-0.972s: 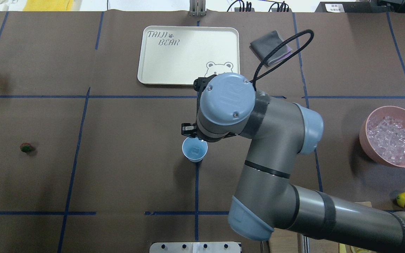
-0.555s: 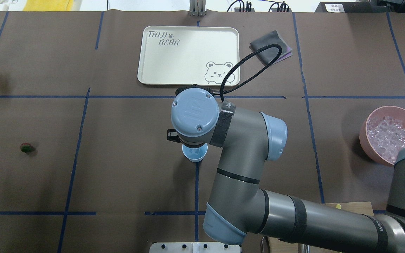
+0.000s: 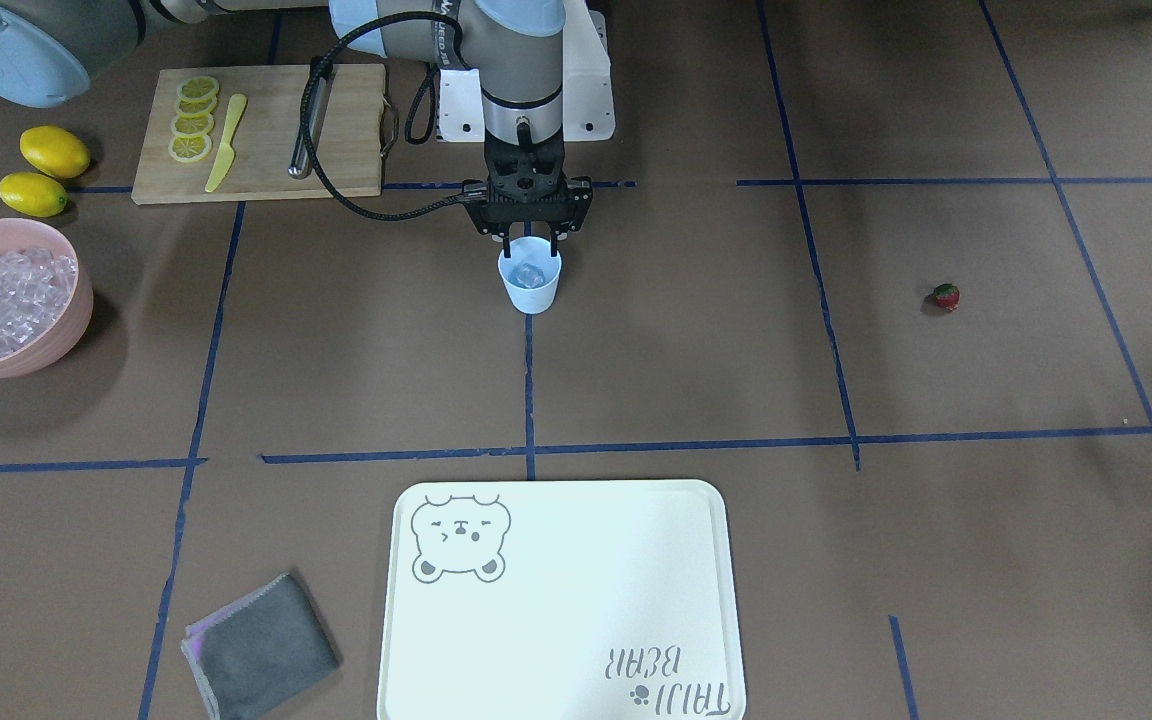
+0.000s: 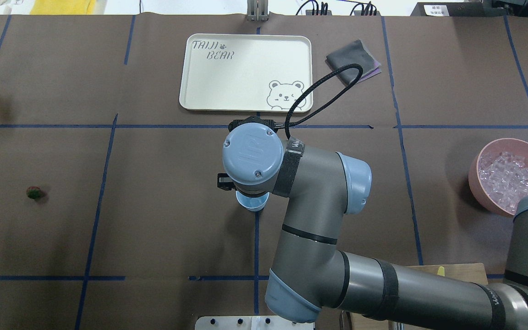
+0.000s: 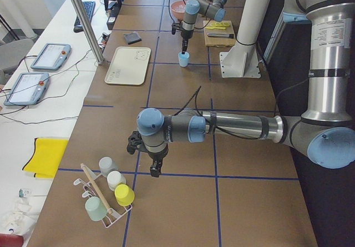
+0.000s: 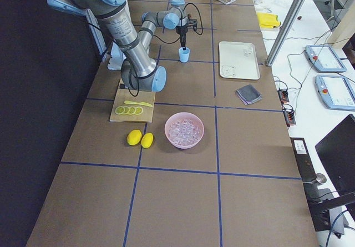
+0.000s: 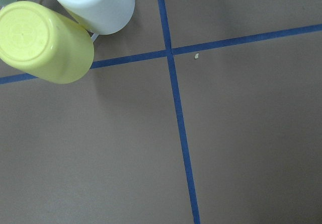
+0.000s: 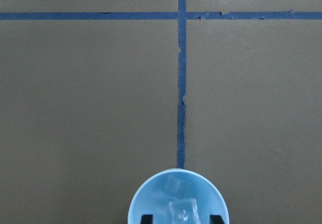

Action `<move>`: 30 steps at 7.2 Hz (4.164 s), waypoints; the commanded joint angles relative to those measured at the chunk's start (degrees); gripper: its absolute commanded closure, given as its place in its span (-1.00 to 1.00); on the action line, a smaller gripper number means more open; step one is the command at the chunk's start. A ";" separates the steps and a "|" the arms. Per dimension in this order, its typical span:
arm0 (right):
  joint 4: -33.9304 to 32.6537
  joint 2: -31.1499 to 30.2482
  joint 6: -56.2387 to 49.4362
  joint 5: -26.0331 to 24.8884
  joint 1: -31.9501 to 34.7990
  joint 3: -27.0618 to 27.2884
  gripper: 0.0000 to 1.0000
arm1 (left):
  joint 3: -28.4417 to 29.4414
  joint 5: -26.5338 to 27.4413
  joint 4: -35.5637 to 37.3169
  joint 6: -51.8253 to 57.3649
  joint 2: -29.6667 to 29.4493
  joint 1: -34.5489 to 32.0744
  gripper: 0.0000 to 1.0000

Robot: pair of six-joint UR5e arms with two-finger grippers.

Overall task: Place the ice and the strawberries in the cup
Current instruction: 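Open the right gripper to drop the ice cube into the cup, then move the right gripper back toward the pink bowl, then lower the right gripper into the ice and grasp a third cube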

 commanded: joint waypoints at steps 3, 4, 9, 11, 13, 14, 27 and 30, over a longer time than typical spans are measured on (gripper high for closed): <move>-0.26 -3.75 -6.73 1.60 2.76 5.34 -0.99 | 0.01 0.00 0.00 0.00 0.00 0.00 -1.00; -0.26 -8.40 -12.78 4.13 5.91 10.16 -0.99 | 0.01 0.09 0.00 0.00 0.00 0.00 -1.00; 3.05 -29.41 -44.59 18.79 24.52 19.27 -0.99 | -0.08 0.00 0.00 0.00 0.00 0.00 -1.00; 11.73 -41.26 -55.77 24.78 32.80 18.74 -0.98 | -0.08 0.00 0.00 0.00 0.00 0.00 -1.00; 14.59 -48.66 -65.89 28.57 38.79 17.69 -0.98 | 0.01 0.09 0.00 0.00 0.00 0.00 -1.00; 14.68 -51.66 -70.11 28.59 40.55 17.68 -0.98 | 0.01 0.09 0.00 0.00 0.00 0.00 -1.00; 30.50 -57.49 -64.26 25.43 37.85 7.31 -0.62 | 0.01 0.00 0.00 0.00 0.00 0.00 -1.00; 30.15 -57.75 -64.26 25.34 37.76 7.23 -0.35 | 0.01 0.00 0.00 0.00 0.00 0.00 -1.00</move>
